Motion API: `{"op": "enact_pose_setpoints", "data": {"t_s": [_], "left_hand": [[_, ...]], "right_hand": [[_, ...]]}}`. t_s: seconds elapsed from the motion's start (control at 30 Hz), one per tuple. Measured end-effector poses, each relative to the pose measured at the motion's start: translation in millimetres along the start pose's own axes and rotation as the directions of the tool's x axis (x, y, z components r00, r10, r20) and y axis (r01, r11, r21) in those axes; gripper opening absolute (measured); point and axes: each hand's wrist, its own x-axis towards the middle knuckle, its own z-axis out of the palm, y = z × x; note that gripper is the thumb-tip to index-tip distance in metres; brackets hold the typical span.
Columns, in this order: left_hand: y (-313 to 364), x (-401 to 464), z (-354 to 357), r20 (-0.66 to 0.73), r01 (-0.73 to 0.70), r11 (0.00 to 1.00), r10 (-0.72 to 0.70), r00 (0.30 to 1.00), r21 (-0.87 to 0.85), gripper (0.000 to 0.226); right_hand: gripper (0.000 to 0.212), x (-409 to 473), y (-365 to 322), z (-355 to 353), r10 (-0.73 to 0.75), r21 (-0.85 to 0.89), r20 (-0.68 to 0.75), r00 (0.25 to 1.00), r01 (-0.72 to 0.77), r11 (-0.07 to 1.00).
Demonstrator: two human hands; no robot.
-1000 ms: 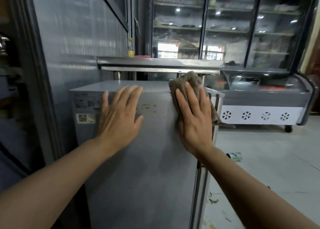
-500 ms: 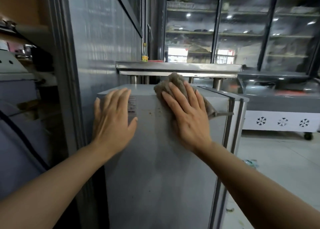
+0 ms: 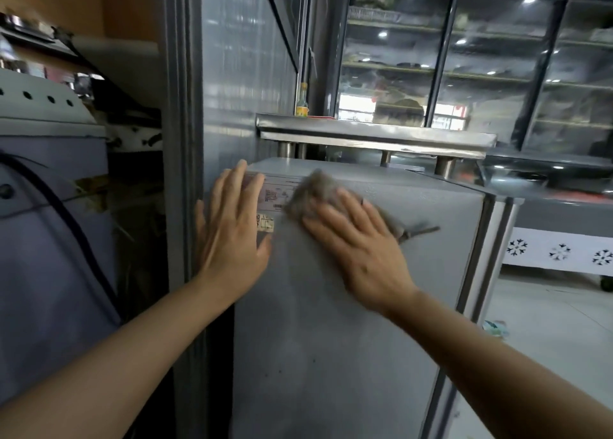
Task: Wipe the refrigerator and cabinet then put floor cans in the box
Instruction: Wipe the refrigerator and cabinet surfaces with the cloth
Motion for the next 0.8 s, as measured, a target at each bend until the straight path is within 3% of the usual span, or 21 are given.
{"op": "enact_pose_setpoints", "data": {"t_s": [0.13, 0.23, 0.37, 0.47, 0.67, 0.8], "left_hand": [[-9.5, -4.5, 8.0, -0.066, -0.040, 0.984, 0.029, 0.997, -0.173, 0.084], [-12.6, -16.3, 16.5, -0.066, 0.012, 0.932, -0.038, 0.997, -0.361, 0.085], [-25.1, -34.4, 21.6, 0.003, 0.090, 0.887, -0.100, 0.995, -0.453, 0.090], [-37.6, -34.0, 18.5, 0.015, 0.136, 0.829, -0.152, 0.988, -0.543, 0.090], [-51.6, -31.7, 25.0, 0.070, 0.273, 0.715, -0.301, 0.951, -0.644, 0.087], [-53.8, -48.8, 34.1, 0.134, 0.343, 0.678, -0.343, 0.930, -0.650, 0.083]], "right_hand": [[0.055, 31.2, -14.3, 5.3, 0.148, 0.091, -0.102, 0.984, -0.139, 0.986], [0.055, 0.9, -38.8, 22.0, 0.028, 0.055, -0.036, 0.999, -0.026, 0.998], [0.060, -23.3, -48.5, 26.3, -0.152, -0.079, 0.120, 0.981, 0.162, 0.984], [0.061, 4.3, -39.3, 14.3, -0.148, -0.069, 0.088, 0.985, 0.154, 0.986], [0.055, 74.9, -46.3, 11.3, 0.011, 0.019, -0.066, 0.998, -0.010, 1.000], [0.054, 39.4, -65.9, 31.9, -0.144, -0.057, 0.016, 0.989, 0.145, 0.988]]}}
